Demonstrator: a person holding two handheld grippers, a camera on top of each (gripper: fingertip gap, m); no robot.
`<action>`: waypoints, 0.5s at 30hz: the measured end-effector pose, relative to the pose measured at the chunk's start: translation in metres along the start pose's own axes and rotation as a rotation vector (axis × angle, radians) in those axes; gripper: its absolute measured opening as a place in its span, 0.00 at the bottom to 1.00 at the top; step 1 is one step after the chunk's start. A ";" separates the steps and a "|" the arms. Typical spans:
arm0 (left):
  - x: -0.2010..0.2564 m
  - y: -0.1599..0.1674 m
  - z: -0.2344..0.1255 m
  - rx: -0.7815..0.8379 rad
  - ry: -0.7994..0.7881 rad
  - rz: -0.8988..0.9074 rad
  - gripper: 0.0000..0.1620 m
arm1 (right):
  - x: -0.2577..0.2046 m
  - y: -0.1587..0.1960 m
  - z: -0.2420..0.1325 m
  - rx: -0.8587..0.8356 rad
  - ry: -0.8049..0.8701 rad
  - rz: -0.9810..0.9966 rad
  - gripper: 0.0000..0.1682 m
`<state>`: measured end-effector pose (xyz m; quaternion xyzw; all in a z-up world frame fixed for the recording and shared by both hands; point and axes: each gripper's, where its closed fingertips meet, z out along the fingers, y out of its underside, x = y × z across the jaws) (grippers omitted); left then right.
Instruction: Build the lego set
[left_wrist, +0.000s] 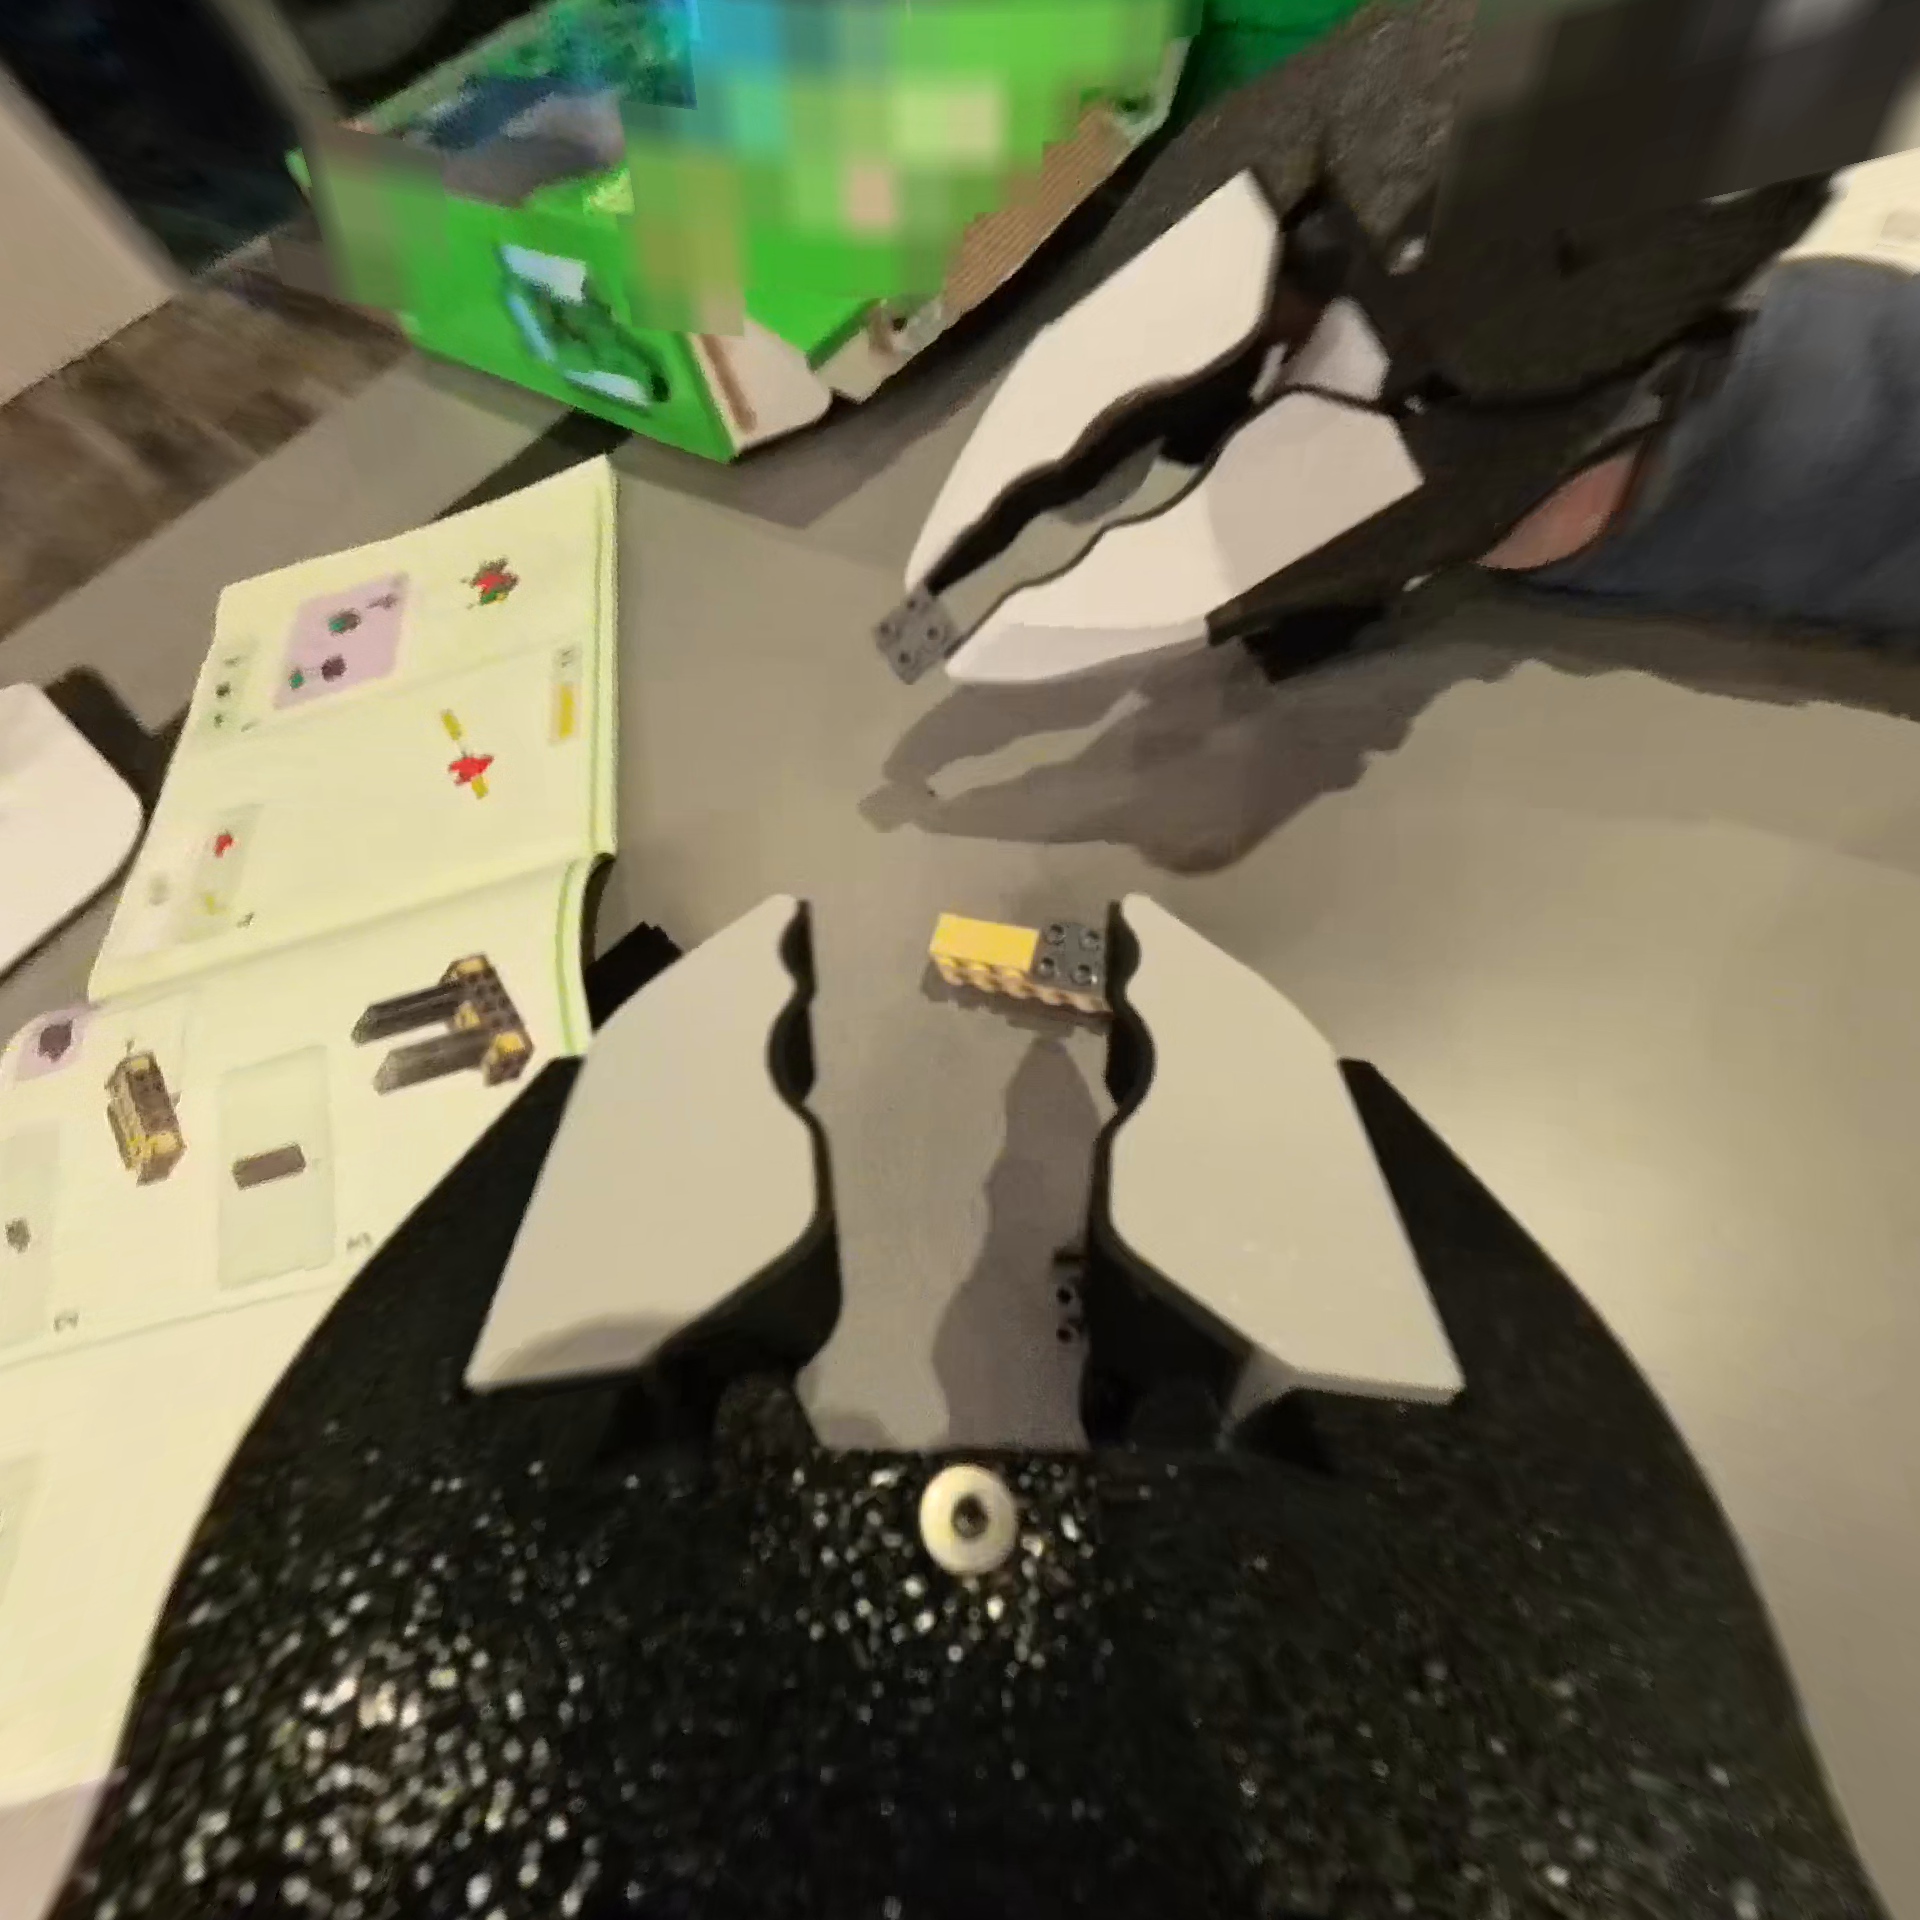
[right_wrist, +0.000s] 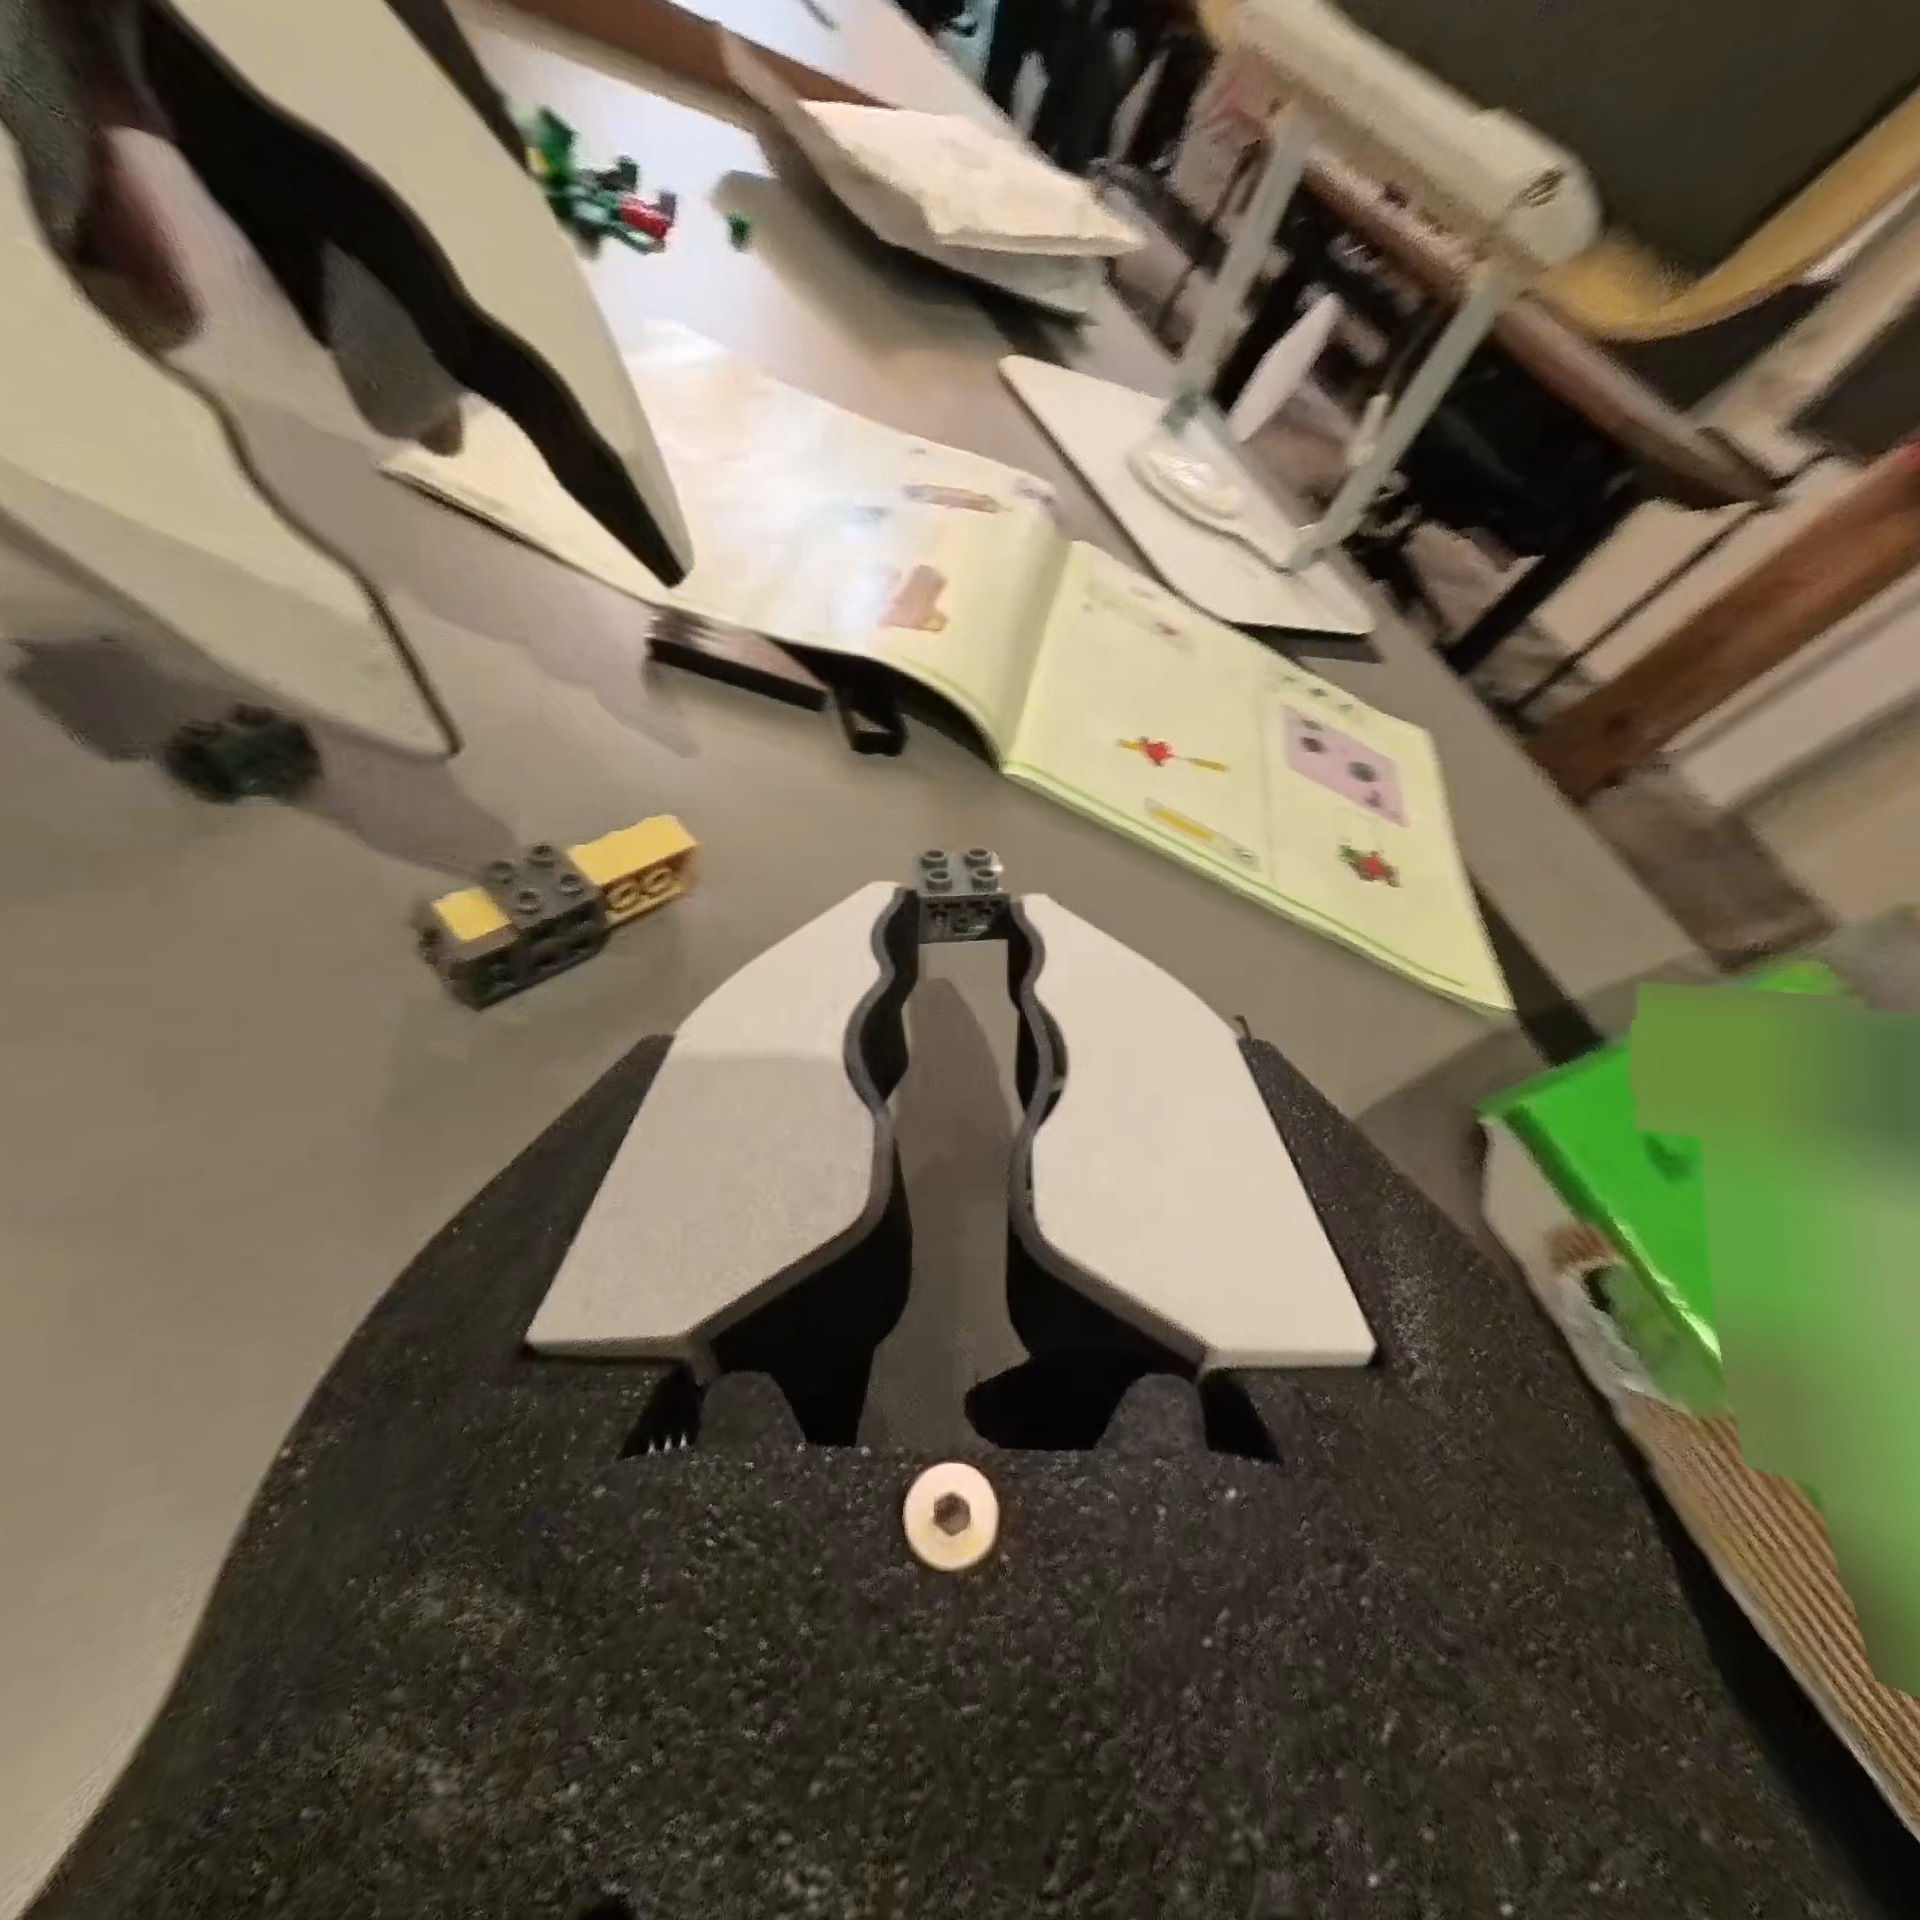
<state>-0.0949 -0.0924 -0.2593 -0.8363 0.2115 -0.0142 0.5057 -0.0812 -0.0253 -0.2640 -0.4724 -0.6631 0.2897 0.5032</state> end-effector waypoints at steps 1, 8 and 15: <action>0.001 0.004 0.004 -0.026 -0.019 -0.025 0.38 | 0.003 -0.002 -0.001 0.012 0.039 -0.022 0.09; 0.006 0.014 0.024 -0.126 -0.102 -0.142 0.54 | 0.001 -0.004 -0.002 0.029 0.089 -0.090 0.09; -0.005 0.031 0.032 -0.270 -0.218 -0.062 0.48 | 0.002 -0.010 -0.008 0.086 0.069 -0.038 0.09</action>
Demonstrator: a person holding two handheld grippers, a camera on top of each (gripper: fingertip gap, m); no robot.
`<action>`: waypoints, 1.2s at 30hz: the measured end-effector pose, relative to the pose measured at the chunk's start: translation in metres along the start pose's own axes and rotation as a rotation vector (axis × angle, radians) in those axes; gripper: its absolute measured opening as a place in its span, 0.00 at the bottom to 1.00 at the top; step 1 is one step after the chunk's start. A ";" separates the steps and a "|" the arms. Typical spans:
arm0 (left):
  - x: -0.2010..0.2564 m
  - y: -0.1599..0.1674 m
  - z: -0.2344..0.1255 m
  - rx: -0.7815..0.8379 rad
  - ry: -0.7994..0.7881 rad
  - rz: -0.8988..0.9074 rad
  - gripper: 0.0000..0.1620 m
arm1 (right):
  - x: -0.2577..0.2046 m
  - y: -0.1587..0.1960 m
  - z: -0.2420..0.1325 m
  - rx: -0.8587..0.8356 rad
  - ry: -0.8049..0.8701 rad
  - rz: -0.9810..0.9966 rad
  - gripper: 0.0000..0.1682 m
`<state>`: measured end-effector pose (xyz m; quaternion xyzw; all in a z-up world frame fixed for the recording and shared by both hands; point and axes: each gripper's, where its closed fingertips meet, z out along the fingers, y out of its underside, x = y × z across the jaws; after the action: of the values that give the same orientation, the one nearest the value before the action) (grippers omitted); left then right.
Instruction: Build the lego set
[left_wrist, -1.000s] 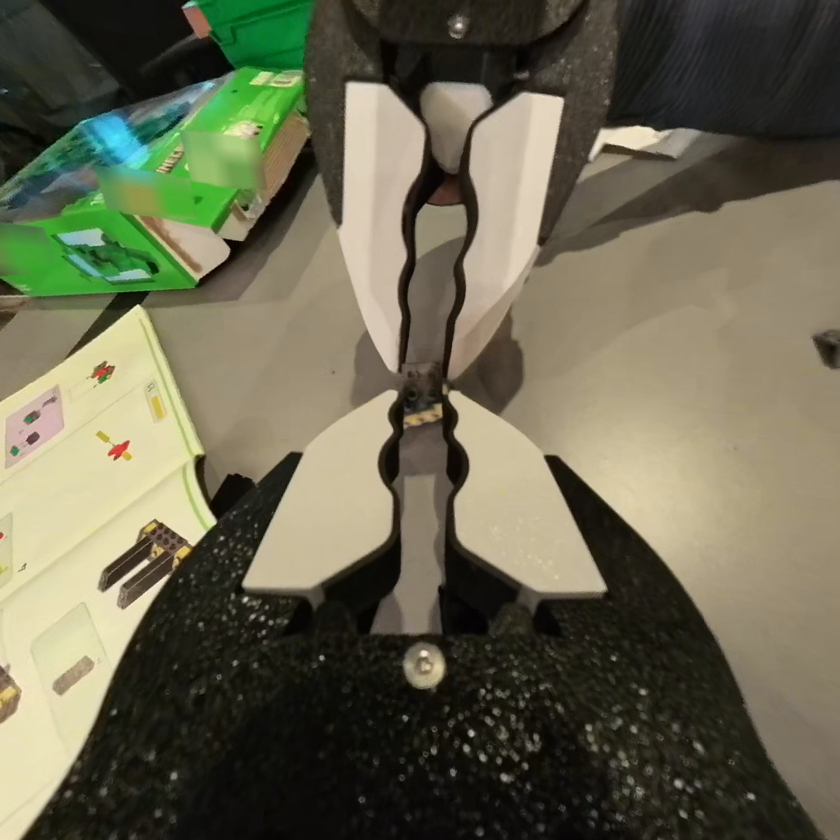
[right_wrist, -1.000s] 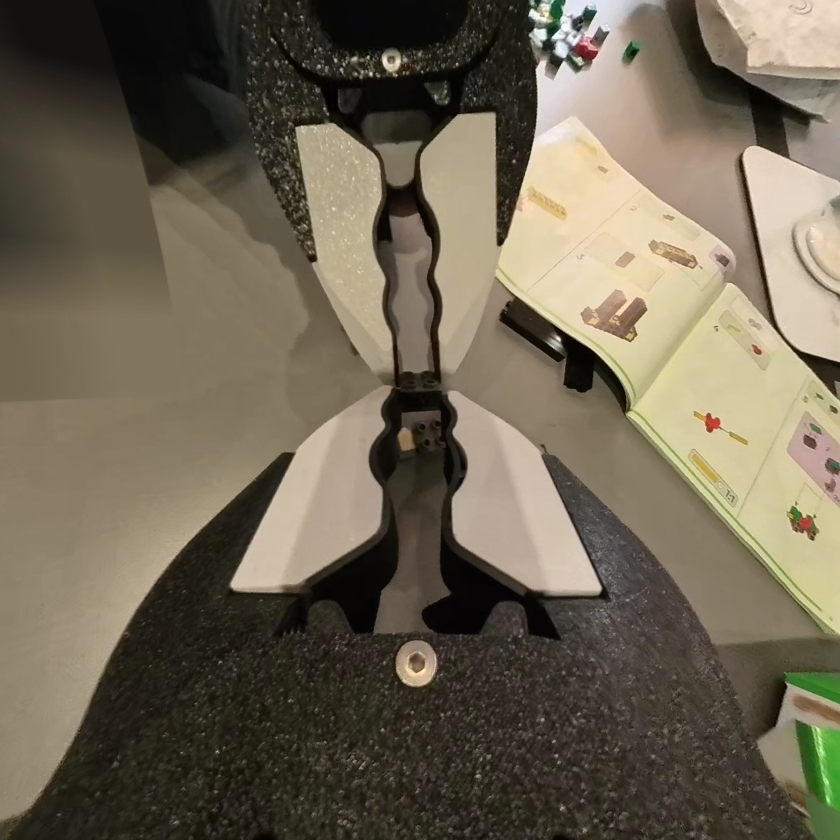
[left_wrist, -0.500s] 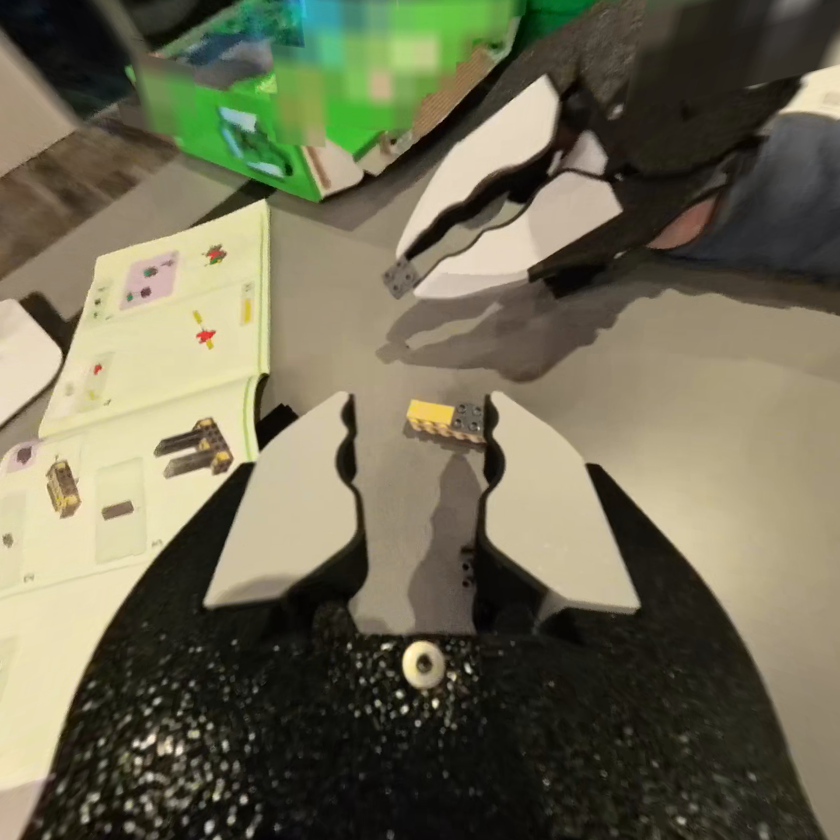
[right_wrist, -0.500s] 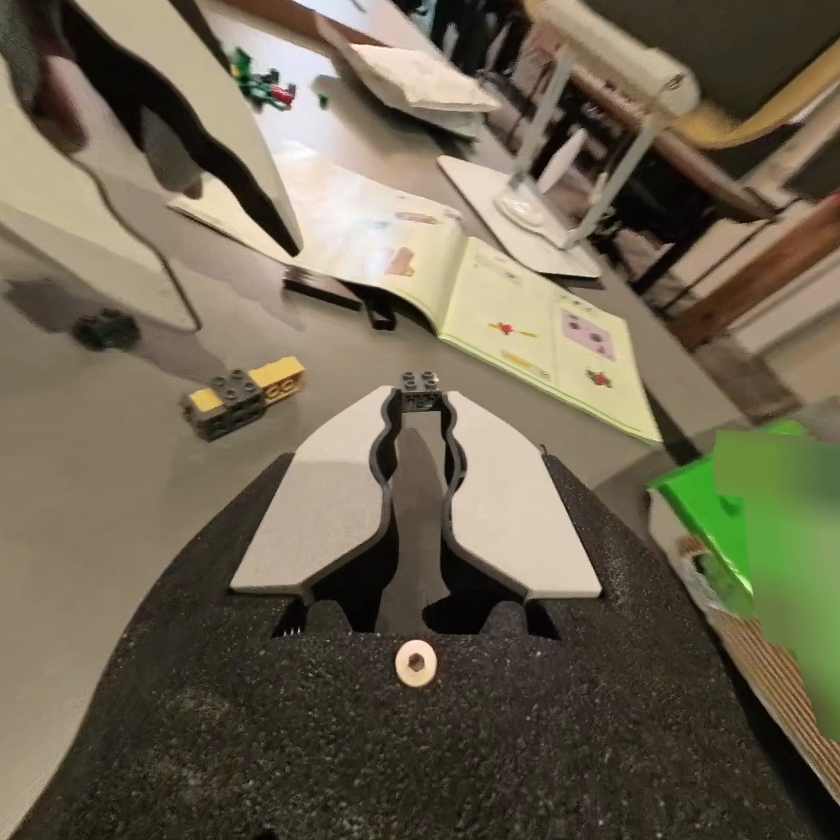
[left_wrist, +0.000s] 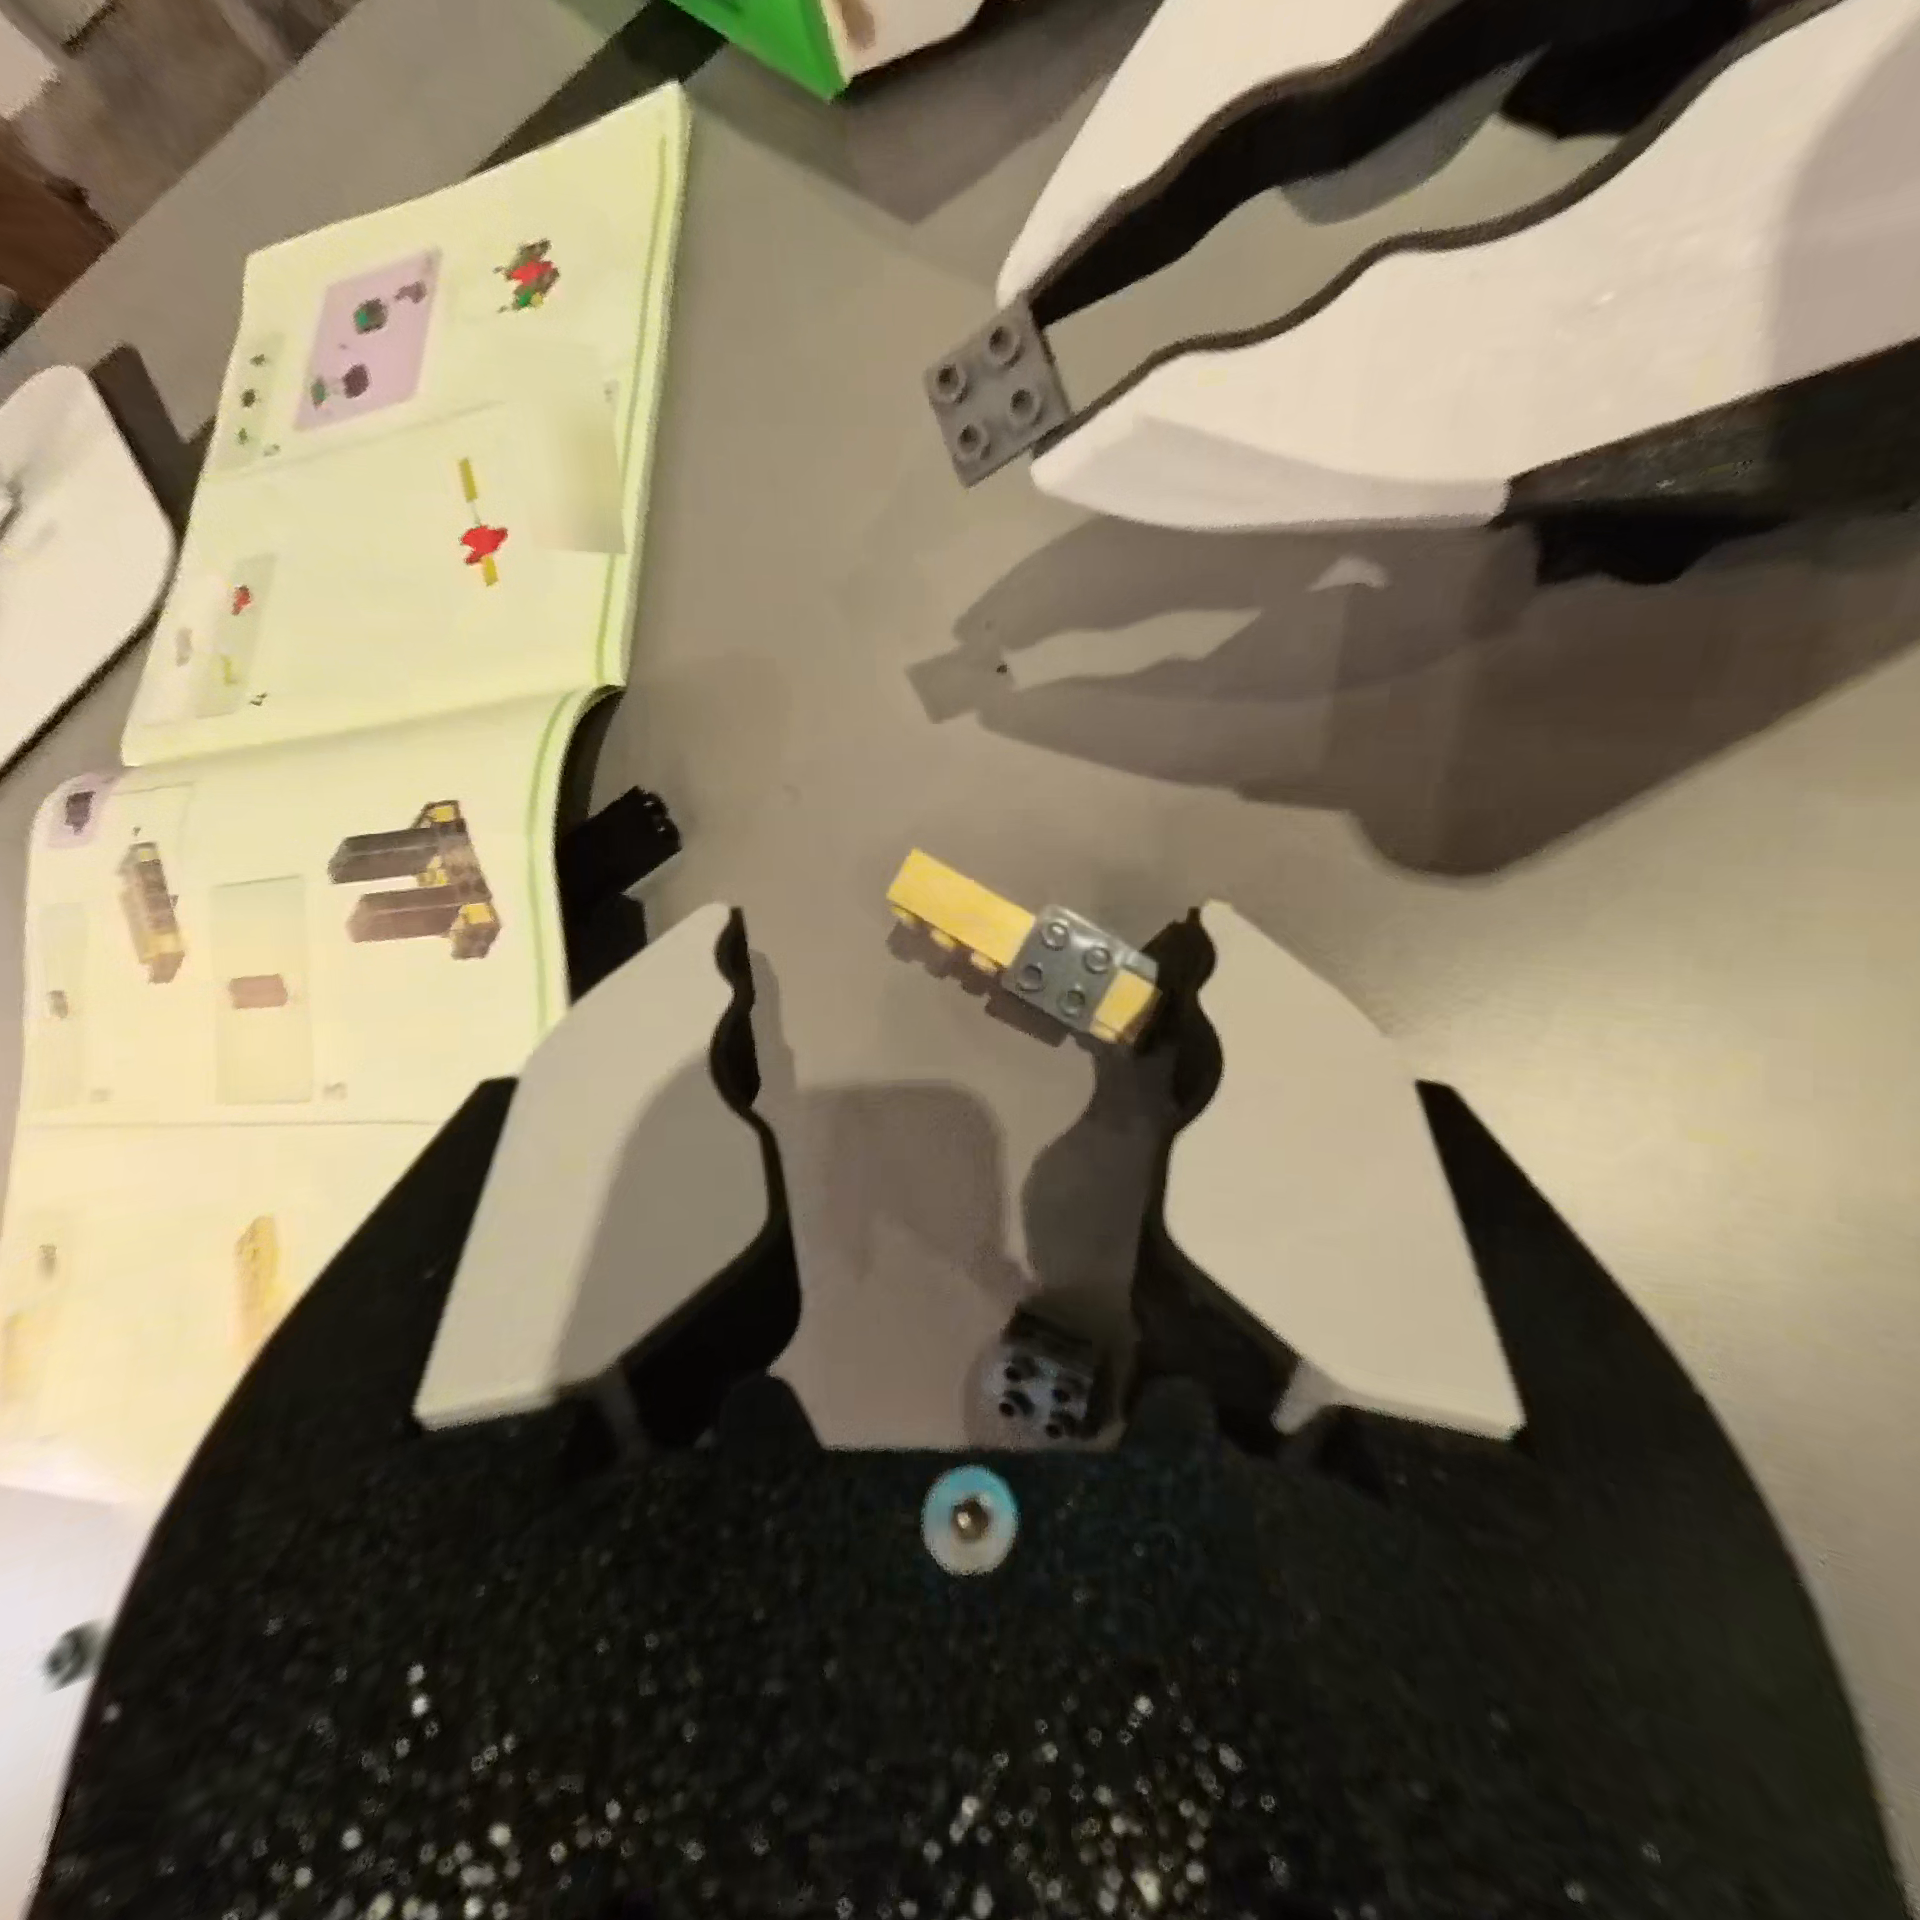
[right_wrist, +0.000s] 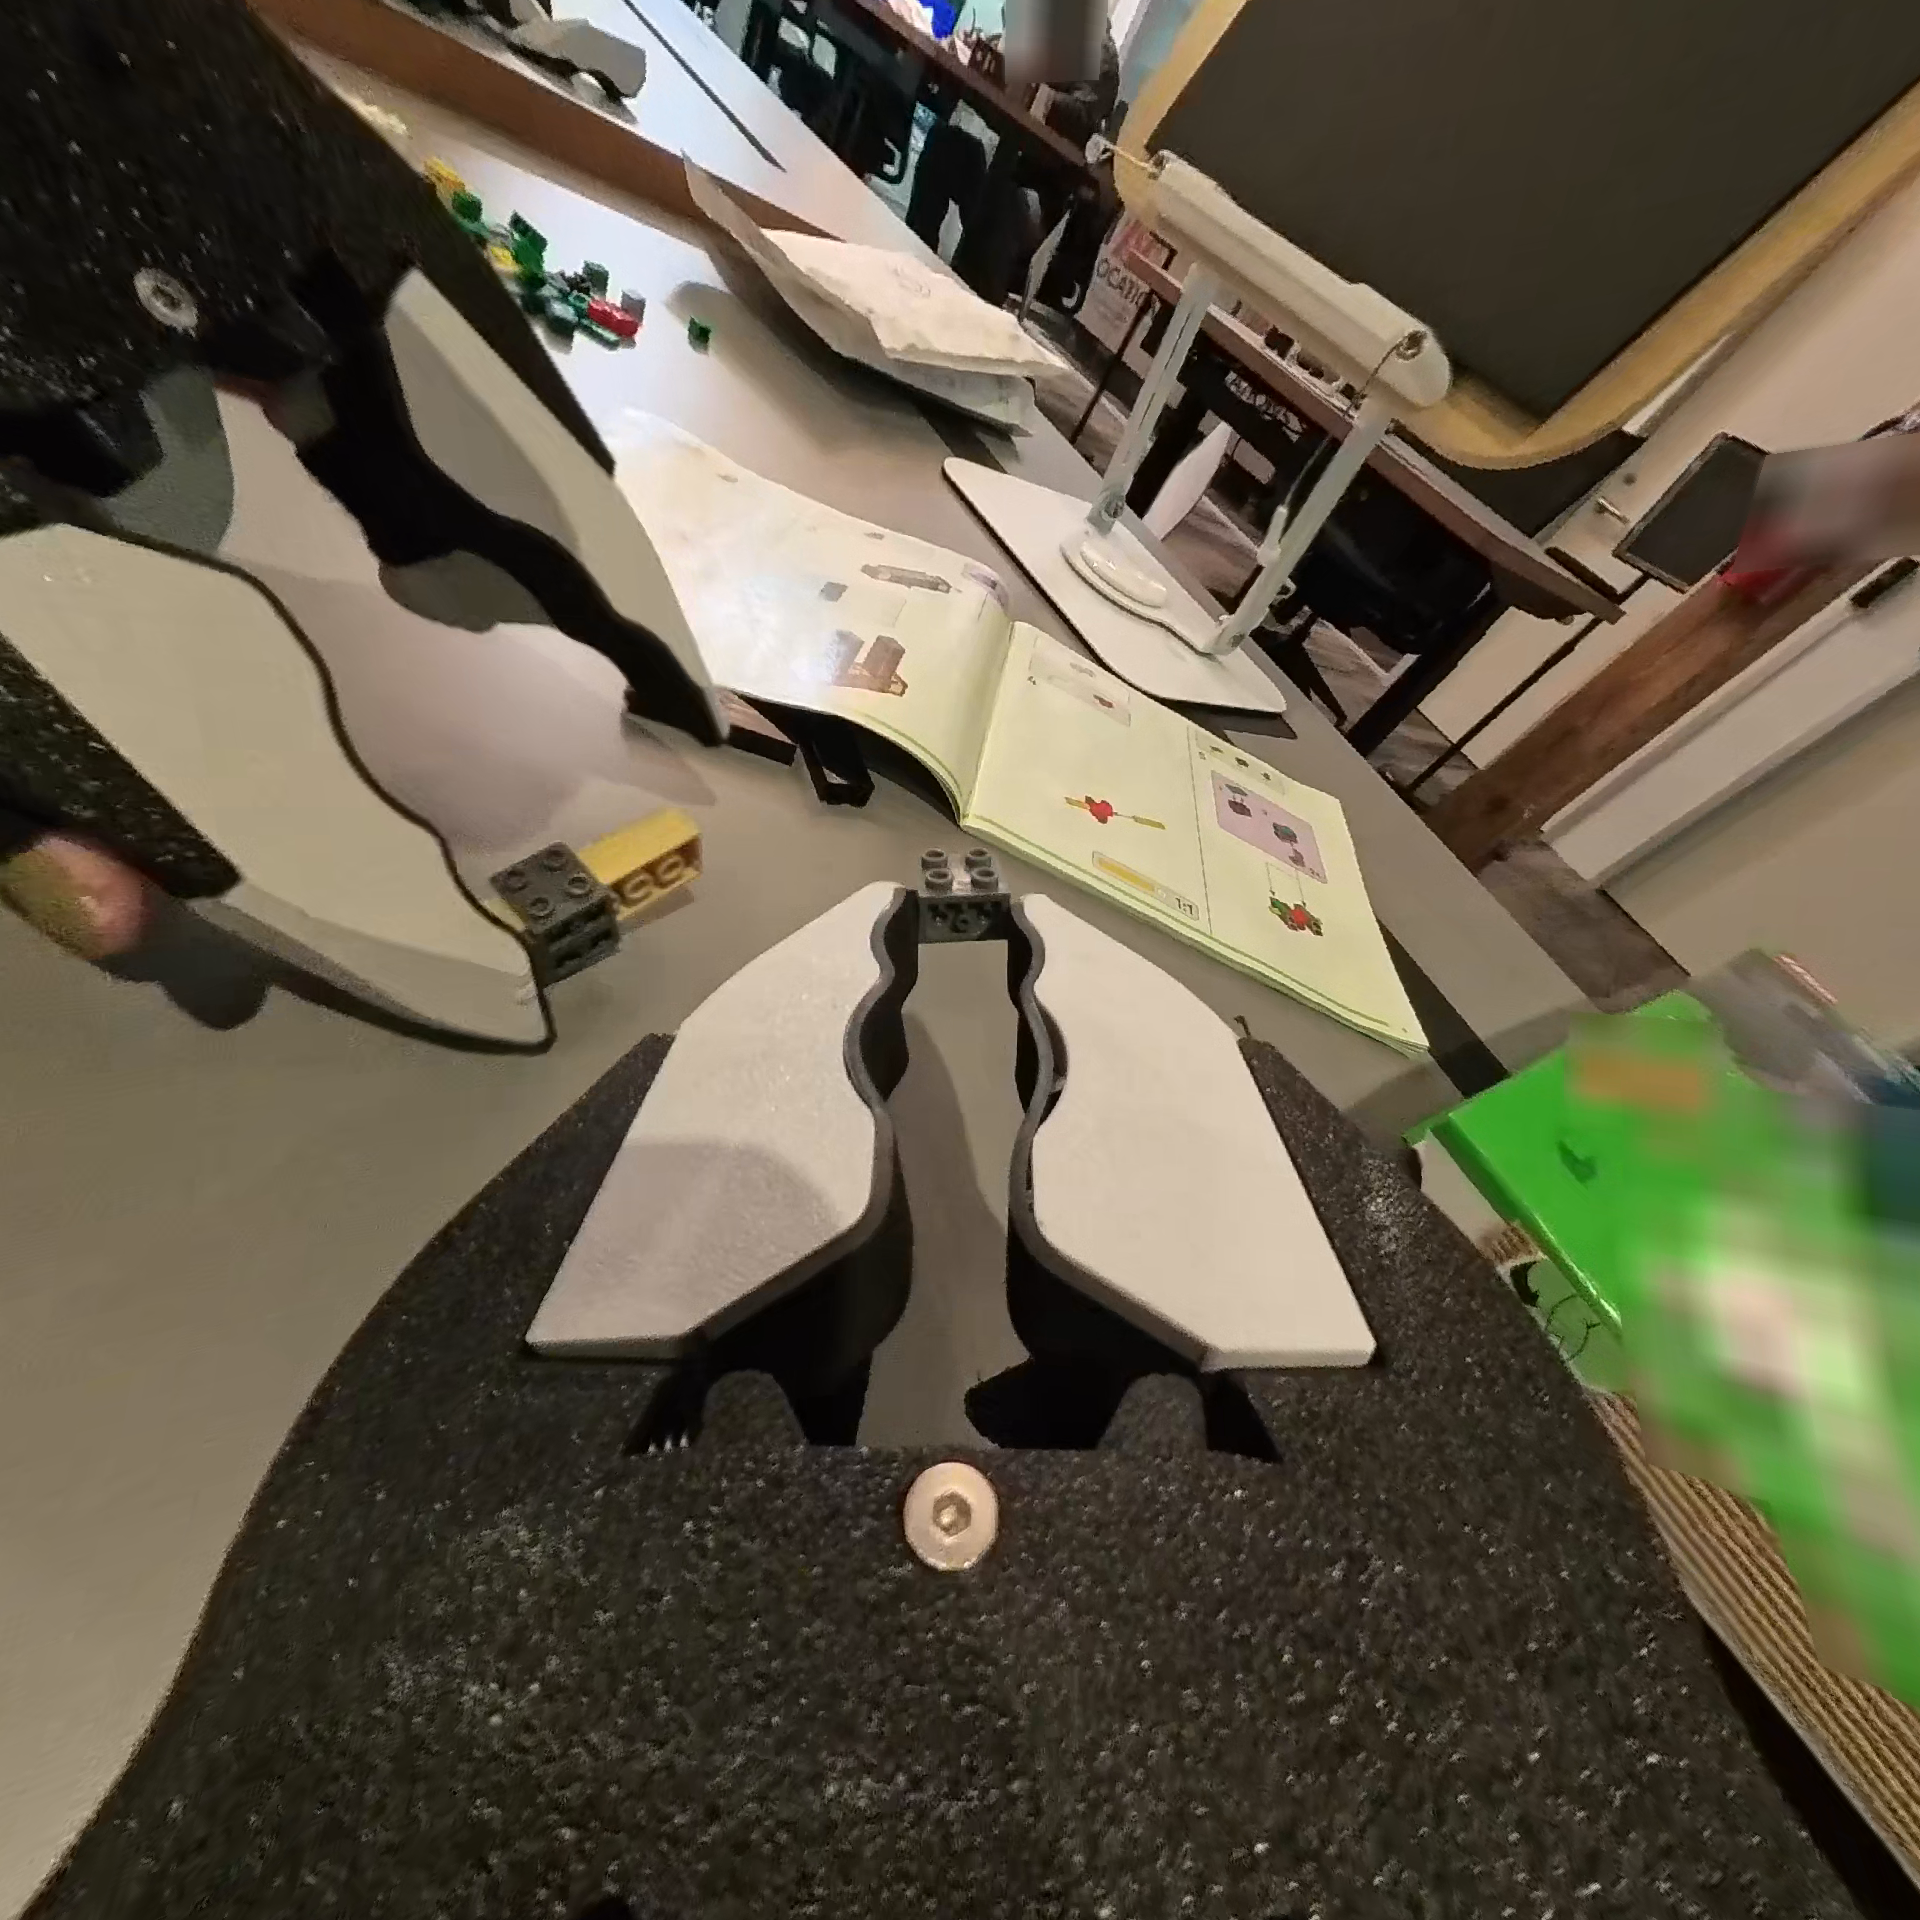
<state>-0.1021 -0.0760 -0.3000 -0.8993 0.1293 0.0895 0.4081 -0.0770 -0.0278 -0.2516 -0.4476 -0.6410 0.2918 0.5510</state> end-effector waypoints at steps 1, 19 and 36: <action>-0.004 0.001 -0.001 -0.007 -0.023 0.011 0.47 | 0.000 -0.001 0.000 0.004 -0.002 0.007 0.09; -0.001 0.014 -0.002 0.010 0.161 0.169 0.19 | -0.022 -0.008 0.011 -0.068 -0.047 0.195 0.09; 0.000 0.012 0.003 0.011 0.142 0.062 0.13 | -0.038 0.010 0.012 -0.319 0.061 0.314 0.09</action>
<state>-0.1061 -0.0813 -0.3108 -0.8967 0.1862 0.0373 0.3999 -0.0866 -0.0558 -0.2797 -0.6319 -0.5846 0.2556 0.4400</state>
